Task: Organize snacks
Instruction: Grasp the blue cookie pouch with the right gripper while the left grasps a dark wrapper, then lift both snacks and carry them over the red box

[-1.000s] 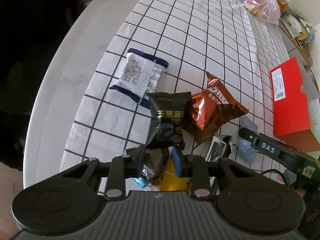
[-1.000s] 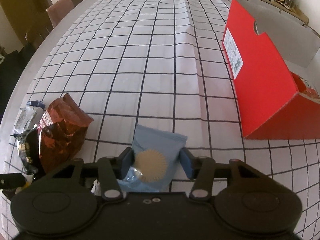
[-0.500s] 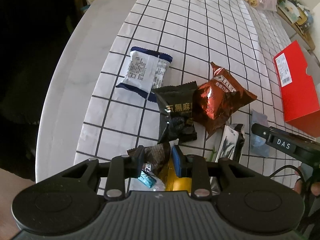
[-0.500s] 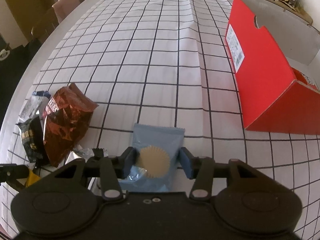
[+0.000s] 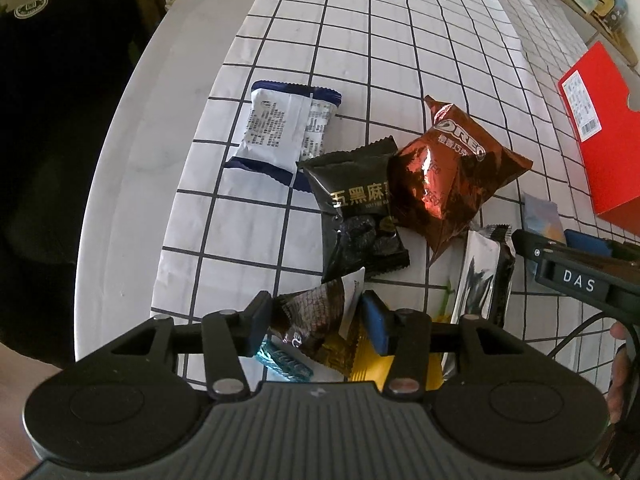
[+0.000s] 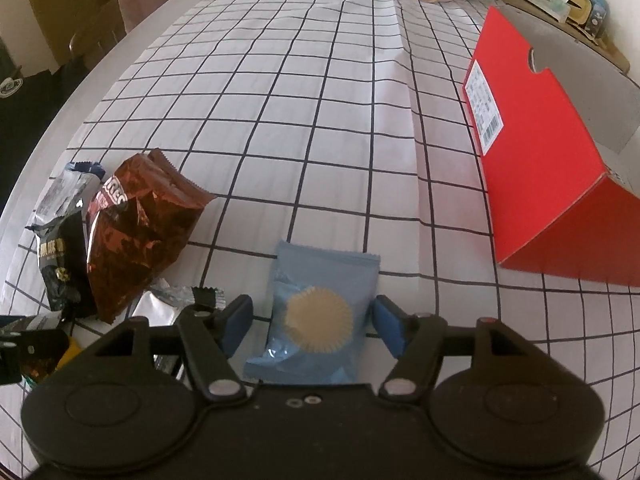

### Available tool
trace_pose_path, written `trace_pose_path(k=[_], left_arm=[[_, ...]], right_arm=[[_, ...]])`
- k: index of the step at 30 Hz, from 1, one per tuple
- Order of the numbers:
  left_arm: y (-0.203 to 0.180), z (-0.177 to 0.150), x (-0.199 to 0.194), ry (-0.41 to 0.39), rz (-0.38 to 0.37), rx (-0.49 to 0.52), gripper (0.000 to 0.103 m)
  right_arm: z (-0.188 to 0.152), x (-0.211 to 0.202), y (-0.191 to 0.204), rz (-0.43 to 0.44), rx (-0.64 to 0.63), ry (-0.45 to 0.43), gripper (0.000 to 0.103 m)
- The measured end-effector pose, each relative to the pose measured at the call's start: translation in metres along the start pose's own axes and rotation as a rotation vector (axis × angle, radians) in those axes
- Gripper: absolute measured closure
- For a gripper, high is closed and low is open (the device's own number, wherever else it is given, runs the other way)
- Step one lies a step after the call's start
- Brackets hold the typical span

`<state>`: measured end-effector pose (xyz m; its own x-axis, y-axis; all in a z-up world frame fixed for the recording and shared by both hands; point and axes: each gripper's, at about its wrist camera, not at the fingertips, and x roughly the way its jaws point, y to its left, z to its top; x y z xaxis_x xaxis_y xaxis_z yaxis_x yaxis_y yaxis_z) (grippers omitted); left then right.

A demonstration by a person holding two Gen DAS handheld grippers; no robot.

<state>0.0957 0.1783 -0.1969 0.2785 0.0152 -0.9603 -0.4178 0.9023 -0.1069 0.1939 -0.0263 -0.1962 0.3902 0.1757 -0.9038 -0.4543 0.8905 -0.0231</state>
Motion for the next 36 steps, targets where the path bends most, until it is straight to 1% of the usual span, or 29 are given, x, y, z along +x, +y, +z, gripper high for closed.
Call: trace_pose_path(k=[1,3,5,9,18,20,29,36], left_arm=[[-0.001,-0.001,0.000,-0.002,0.003,0.000,0.056],[-0.001,-0.002,0.000,-0.005,-0.005,-0.004,0.062],[0.003,-0.001,-0.001,-0.008,-0.022,-0.013,0.067],[0.012,0.000,-0.004,-0.011,-0.052,-0.052,0.072],[0.025,0.003,-0.017,-0.024,-0.086,-0.116,0.074],[0.026,0.002,-0.023,-0.043,-0.076,-0.118,0.074],[0.024,0.004,-0.058,-0.117,-0.094,-0.116,0.074],[-0.002,0.008,-0.083,-0.160,-0.128,-0.065,0.074]], right_arm=[[0.000,0.000,0.000,-0.001,0.000,-0.005,0.043],[-0.002,-0.003,0.000,0.002,-0.005,-0.020,0.055],[-0.002,-0.004,-0.002,0.004,-0.005,-0.026,0.058],[-0.003,-0.005,-0.005,0.015,0.012,-0.031,0.058],[-0.009,-0.018,-0.018,0.060,0.077,-0.031,0.058],[-0.011,-0.025,-0.021,0.079,0.087,-0.036,0.058],[-0.013,-0.065,-0.035,0.140,0.096,-0.086,0.058],[-0.009,-0.099,-0.053,0.165,0.098,-0.129,0.058]])
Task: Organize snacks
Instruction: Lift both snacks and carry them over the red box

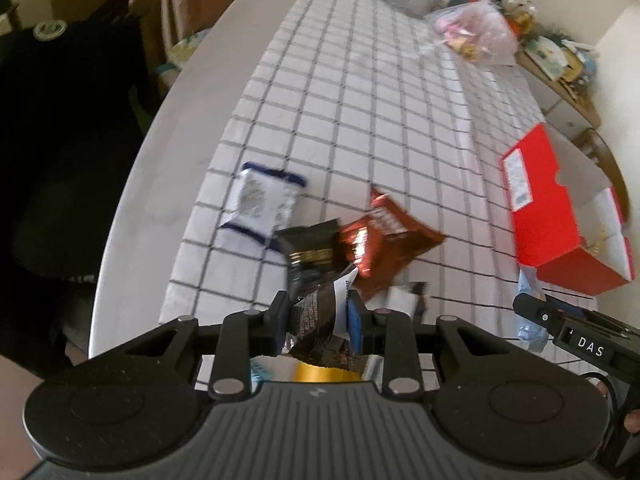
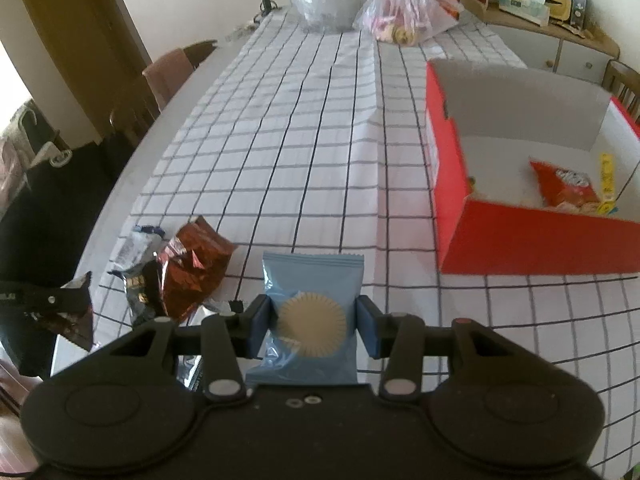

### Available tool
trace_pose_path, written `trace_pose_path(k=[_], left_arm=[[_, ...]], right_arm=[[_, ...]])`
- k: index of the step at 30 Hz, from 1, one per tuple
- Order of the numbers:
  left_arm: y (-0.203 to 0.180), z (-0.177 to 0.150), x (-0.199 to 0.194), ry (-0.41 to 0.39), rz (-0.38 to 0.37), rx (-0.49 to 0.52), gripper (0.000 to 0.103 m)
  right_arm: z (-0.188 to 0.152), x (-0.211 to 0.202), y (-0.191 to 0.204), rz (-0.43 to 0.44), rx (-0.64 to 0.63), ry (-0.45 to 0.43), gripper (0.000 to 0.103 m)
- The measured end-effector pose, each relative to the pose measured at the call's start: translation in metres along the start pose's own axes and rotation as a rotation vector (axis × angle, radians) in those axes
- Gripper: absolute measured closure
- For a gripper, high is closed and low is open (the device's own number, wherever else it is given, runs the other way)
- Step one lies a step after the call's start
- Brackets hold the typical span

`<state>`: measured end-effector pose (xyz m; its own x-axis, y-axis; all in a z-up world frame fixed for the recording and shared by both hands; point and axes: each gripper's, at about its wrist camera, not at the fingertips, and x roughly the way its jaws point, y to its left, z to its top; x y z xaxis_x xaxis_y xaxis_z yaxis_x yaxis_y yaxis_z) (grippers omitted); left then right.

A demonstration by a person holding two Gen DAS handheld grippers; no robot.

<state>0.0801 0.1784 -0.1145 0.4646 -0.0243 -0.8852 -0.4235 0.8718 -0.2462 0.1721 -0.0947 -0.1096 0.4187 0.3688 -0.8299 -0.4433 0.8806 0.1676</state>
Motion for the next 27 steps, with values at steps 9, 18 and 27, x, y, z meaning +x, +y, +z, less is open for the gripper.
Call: trace_pose_path(k=[9,18,27], left_arm=[[-0.060,0.013,-0.015,-0.048,-0.041,0.105,0.074],[-0.140,0.025,-0.012,-0.078,-0.072,0.224,0.074],[-0.226,0.035,0.008,-0.099,-0.070,0.330,0.074]], right_arm=[[0.020,-0.042,-0.035,-0.005,0.005,-0.081,0.058],[0.037,-0.062,-0.090,-0.041,0.020,-0.128,0.058],[0.056,-0.066,-0.159,-0.081,0.059,-0.144,0.058]])
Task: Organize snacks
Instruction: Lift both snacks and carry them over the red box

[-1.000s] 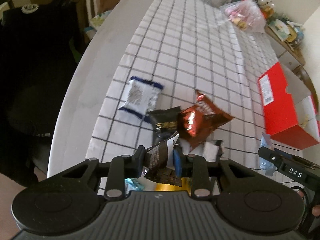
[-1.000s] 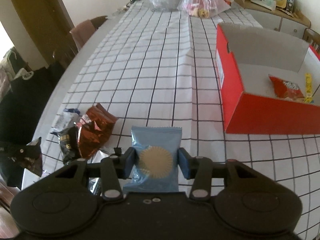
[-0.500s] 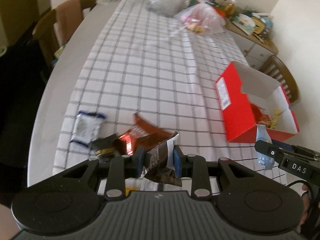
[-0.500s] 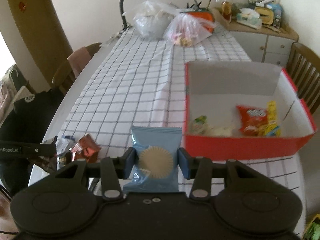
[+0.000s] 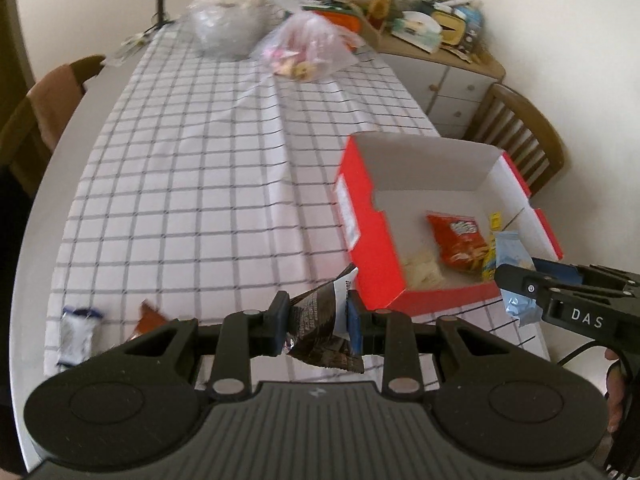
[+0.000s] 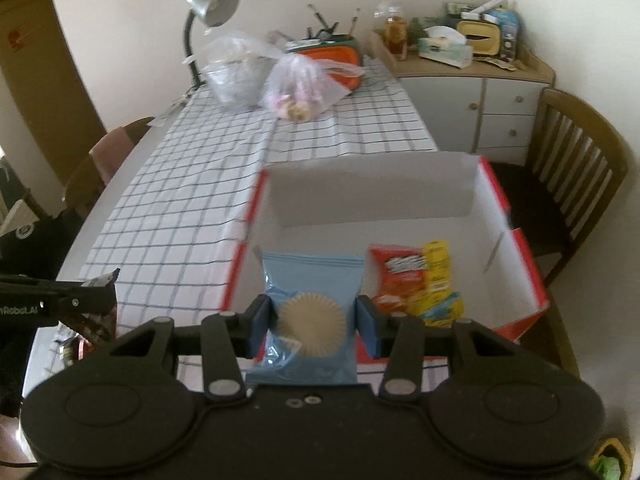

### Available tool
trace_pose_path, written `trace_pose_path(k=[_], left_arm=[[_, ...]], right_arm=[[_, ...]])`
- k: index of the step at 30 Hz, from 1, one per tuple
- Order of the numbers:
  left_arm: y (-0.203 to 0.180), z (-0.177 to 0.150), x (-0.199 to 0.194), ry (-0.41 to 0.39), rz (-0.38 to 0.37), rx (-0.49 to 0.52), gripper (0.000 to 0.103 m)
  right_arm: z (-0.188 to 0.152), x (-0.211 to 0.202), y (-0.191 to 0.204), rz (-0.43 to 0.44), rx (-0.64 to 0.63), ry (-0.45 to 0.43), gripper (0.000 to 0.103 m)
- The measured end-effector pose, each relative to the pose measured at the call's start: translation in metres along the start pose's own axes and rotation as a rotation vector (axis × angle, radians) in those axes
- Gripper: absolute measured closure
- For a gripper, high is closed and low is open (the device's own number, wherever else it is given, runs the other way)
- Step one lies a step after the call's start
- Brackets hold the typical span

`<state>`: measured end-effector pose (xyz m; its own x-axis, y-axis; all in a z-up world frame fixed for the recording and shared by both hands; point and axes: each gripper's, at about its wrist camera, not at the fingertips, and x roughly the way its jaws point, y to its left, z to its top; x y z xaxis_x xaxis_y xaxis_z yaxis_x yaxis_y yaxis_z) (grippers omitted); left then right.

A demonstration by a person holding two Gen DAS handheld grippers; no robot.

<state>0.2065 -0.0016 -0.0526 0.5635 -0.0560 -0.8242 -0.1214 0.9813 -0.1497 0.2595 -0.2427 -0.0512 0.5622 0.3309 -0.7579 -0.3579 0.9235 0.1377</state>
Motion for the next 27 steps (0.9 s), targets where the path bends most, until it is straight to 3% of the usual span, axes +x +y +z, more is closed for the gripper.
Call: trace_pose_path(k=[15,27], left_arm=[[-0.099,0.051,0.076,0.043,0.022,0.094,0.074],[-0.129,0.081,0.142,0.113,0.086,0.115,0.074]], right_arm=[[0.040,0.042,-0.092,-0.076,0.016,0.014,0.058],[0.082,0.103,-0.118,-0.066,-0.002,0.061,0.058]])
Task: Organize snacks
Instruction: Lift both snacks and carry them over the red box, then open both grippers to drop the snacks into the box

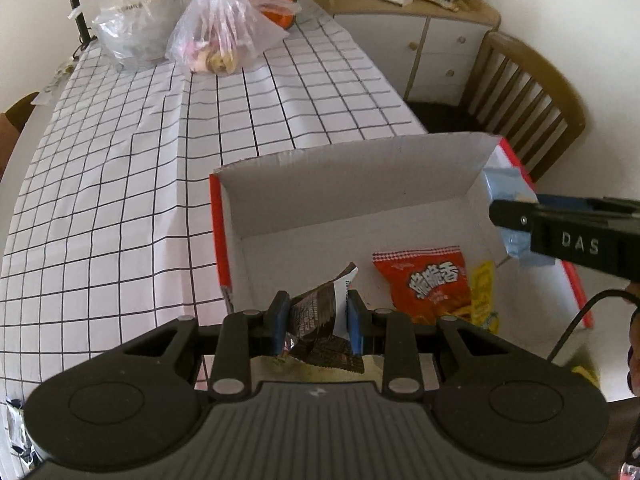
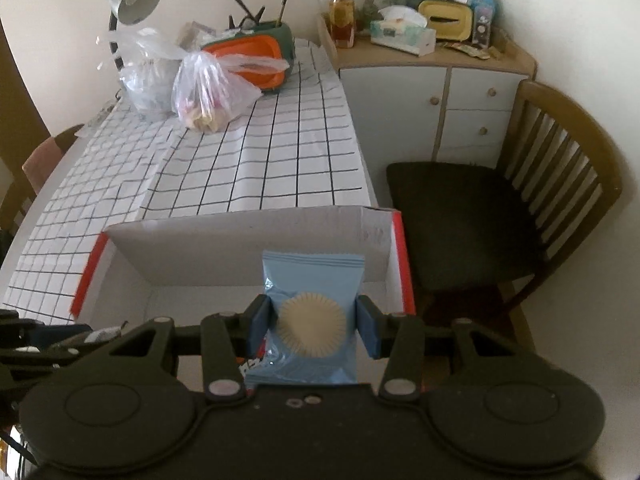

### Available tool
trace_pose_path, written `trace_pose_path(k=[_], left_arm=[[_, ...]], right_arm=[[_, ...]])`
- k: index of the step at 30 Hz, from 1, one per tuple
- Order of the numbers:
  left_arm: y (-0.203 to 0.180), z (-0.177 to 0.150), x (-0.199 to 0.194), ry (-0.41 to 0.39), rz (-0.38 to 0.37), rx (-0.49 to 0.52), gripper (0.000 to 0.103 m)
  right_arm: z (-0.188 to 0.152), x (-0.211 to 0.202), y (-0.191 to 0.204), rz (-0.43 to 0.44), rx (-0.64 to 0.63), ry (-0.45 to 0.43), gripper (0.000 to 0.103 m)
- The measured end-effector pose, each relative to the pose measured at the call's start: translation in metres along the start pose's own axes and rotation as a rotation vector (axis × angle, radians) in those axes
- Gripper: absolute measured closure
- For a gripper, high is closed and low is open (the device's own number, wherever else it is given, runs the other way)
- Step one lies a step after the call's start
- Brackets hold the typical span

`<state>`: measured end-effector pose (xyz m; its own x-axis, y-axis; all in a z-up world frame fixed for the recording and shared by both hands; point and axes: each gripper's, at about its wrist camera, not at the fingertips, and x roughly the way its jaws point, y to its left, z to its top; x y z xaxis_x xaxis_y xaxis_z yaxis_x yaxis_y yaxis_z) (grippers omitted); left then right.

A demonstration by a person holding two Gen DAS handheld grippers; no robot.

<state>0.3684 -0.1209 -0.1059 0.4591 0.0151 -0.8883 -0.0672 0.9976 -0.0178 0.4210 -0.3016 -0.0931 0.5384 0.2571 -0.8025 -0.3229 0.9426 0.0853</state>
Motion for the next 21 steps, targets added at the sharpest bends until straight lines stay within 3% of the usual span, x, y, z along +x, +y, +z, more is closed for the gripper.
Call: trace_pose_path(k=[16,21], left_arm=[[-0.015,0.016,0.076,0.253,0.027,0.039,0.074],[-0.016,0.016,0.080,0.264,0.014,0.040,0.074]], right_arm=[[-0.001,0.060,0.010,0.048,-0.061,0.178,0.062],[-0.001,0.063,0.010,0.057,-0.057,0.187,0.059]])
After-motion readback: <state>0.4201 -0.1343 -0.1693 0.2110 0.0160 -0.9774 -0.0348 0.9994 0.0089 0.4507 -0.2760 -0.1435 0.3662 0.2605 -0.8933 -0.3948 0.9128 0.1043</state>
